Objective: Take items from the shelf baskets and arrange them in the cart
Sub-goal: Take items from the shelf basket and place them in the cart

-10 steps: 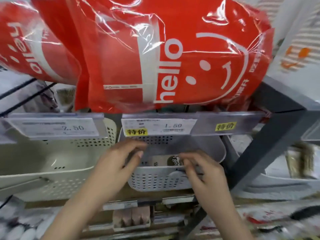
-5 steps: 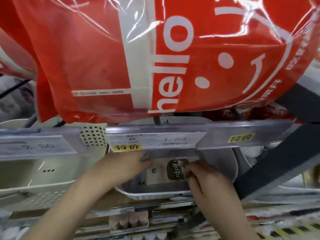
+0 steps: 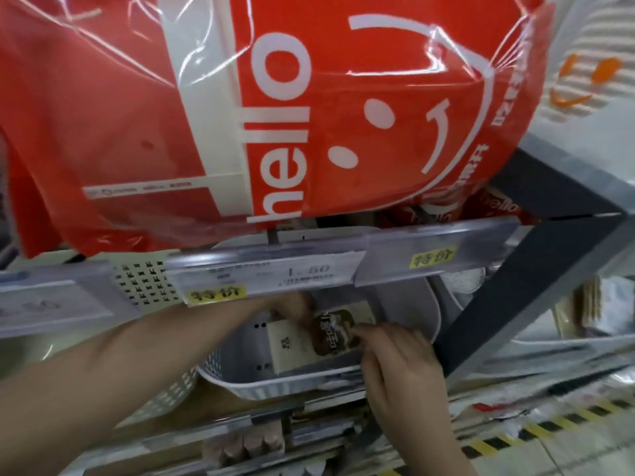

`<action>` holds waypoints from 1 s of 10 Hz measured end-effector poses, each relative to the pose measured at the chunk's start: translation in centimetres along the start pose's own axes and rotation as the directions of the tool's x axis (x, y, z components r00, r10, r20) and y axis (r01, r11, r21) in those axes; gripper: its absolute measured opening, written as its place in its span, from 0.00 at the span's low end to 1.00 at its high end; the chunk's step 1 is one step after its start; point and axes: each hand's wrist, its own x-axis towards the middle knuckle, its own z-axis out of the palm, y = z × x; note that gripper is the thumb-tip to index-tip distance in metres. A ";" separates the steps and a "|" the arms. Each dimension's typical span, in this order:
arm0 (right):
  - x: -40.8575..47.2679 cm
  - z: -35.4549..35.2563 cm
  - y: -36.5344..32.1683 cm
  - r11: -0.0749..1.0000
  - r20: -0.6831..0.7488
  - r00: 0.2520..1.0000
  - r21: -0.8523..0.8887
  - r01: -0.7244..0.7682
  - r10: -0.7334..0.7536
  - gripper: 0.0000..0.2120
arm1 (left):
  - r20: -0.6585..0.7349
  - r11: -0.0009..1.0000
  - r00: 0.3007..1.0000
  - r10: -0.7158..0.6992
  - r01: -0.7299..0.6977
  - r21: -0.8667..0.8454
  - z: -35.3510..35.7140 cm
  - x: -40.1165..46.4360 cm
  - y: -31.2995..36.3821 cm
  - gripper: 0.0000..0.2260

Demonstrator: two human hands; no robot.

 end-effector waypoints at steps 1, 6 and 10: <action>-0.1 0.2 0.0 1.000 0.015 1.000 0.019 0.006 -0.006 0.12 | 0.078 1.000 0.997 -0.028 0.027 0.013 -0.5 0.1 0.3 0.22; -0.1 -0.4 1.0 0.966 0.029 0.971 -0.101 0.240 -0.238 0.19 | -0.874 0.898 0.402 0.274 0.218 0.382 3.6 -10.6 -0.6 0.41; -0.1 0.9 1.7 0.955 -0.083 0.955 -0.111 0.274 -0.284 0.03 | -0.771 0.789 -0.224 0.596 0.344 0.509 10.7 -13.4 -1.6 0.34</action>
